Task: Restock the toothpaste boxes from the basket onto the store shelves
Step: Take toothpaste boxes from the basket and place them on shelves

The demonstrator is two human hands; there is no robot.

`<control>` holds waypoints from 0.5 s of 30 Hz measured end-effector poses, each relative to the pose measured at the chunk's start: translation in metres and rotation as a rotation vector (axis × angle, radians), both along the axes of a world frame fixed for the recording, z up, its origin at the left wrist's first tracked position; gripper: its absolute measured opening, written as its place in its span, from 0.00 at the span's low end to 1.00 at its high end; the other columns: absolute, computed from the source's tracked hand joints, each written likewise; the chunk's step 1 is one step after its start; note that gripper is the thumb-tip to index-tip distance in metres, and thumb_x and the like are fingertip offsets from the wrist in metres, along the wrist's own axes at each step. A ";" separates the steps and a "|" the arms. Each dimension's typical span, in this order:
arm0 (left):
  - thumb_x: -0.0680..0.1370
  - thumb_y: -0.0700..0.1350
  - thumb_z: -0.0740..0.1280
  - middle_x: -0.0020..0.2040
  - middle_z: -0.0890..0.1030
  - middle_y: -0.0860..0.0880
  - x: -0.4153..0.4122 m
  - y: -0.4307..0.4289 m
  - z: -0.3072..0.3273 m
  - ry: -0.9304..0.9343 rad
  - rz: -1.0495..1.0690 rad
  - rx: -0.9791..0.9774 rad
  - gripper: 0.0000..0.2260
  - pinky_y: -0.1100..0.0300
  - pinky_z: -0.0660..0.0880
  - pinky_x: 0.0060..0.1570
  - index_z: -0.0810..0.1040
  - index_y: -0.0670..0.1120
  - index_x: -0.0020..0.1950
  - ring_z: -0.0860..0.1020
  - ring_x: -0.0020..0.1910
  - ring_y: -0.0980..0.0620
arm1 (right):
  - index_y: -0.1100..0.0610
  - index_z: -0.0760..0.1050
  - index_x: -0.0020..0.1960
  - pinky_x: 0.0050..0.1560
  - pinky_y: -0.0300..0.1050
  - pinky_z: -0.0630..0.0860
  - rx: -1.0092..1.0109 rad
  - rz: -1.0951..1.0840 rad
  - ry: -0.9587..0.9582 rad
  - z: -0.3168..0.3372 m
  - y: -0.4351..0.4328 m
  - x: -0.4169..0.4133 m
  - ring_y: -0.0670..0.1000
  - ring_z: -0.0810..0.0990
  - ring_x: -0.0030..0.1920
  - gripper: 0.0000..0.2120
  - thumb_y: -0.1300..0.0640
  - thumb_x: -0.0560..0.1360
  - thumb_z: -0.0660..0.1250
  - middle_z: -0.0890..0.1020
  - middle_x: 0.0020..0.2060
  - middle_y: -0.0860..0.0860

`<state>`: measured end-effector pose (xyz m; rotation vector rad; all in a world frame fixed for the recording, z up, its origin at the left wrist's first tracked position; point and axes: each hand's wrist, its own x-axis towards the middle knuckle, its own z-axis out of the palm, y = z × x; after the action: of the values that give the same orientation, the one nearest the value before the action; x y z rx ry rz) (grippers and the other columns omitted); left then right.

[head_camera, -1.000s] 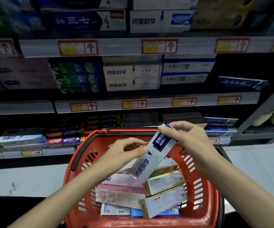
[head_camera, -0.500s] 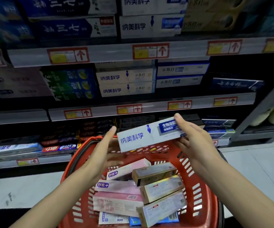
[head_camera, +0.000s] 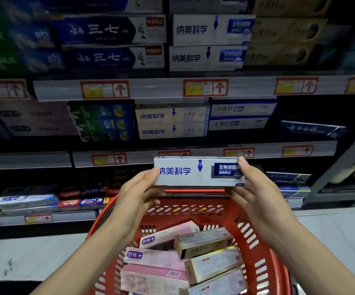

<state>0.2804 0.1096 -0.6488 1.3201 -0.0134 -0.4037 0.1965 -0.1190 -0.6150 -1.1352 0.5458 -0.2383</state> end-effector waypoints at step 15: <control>0.75 0.46 0.71 0.59 0.86 0.41 0.002 0.001 0.047 -0.240 -0.022 -0.032 0.19 0.53 0.75 0.52 0.82 0.48 0.66 0.82 0.52 0.47 | 0.56 0.81 0.59 0.51 0.42 0.78 0.161 -0.083 -0.005 0.010 -0.002 0.013 0.49 0.88 0.50 0.15 0.46 0.81 0.68 0.89 0.48 0.53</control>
<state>0.2822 0.1107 -0.6022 1.3312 -0.2344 -0.2609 0.2096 -0.1209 -0.6047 -0.9565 0.5978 -0.2642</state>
